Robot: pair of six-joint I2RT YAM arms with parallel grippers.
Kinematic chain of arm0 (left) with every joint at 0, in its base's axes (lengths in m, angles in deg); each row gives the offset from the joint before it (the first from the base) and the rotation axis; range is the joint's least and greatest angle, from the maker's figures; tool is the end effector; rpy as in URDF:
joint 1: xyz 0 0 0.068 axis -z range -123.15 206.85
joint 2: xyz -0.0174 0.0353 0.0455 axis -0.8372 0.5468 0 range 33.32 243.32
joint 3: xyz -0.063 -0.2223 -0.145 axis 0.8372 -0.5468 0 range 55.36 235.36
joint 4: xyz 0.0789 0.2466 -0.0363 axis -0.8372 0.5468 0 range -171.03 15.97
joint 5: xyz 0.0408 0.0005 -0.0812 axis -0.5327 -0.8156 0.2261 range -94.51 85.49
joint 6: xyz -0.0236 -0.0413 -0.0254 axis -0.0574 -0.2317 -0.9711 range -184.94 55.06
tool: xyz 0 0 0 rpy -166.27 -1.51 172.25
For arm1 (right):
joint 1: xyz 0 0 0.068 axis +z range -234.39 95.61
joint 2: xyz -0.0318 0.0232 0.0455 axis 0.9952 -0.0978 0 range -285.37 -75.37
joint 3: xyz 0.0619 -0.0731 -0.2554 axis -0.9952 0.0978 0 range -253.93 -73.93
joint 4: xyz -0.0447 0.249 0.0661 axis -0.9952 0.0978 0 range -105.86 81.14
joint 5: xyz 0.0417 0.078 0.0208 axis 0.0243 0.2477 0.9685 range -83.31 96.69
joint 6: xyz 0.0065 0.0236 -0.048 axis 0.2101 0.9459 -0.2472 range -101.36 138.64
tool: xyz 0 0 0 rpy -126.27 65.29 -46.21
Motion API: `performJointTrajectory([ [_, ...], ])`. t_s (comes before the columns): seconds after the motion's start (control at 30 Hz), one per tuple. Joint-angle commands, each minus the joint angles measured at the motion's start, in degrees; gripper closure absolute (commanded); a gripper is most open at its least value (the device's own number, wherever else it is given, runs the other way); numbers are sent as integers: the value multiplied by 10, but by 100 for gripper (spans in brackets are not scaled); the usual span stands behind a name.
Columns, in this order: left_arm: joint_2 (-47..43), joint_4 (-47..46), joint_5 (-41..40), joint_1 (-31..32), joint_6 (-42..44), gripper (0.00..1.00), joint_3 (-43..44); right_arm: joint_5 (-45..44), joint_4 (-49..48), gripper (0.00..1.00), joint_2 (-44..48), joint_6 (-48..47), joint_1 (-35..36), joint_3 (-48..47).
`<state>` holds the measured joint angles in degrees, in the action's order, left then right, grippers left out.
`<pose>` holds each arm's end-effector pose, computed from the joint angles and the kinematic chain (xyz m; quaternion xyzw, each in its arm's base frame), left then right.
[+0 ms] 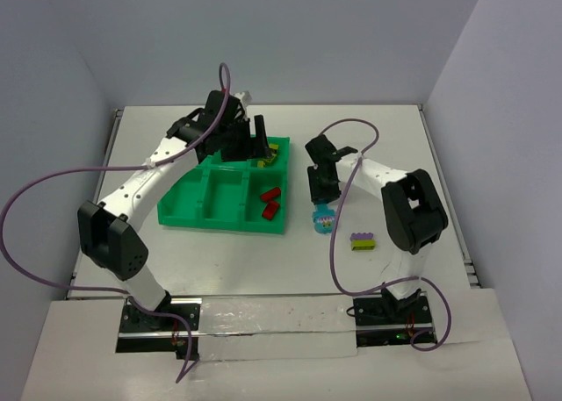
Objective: Sort the legos into containers by color
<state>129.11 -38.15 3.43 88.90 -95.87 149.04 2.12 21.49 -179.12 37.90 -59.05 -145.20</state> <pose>0.3118 -0.2011 0.3499 0.0355 0.9213 -0.2540 0.2922 0.3260 0.1513 0.1862 -0.0452 0.9827 0.0301 0.1768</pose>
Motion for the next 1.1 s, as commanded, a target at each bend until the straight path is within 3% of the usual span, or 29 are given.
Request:
performJointTrajectory([
  [0.0,-11,-66,117,-3,-22,14,-20,13,1,100,93,64,-50,-36],
  [0.2,-6,-210,293,-8,-81,11,-100,27,-42,100,157,145,-83,-32],
  [0.27,4,-293,323,-6,-123,10,-135,30,-69,100,179,179,-89,-24],
  [0.37,17,-329,342,7,-141,9,-140,42,-98,100,205,212,-89,-9],
  [1.07,139,-241,271,39,-96,10,-16,100,-93,100,222,217,-62,-29],
])
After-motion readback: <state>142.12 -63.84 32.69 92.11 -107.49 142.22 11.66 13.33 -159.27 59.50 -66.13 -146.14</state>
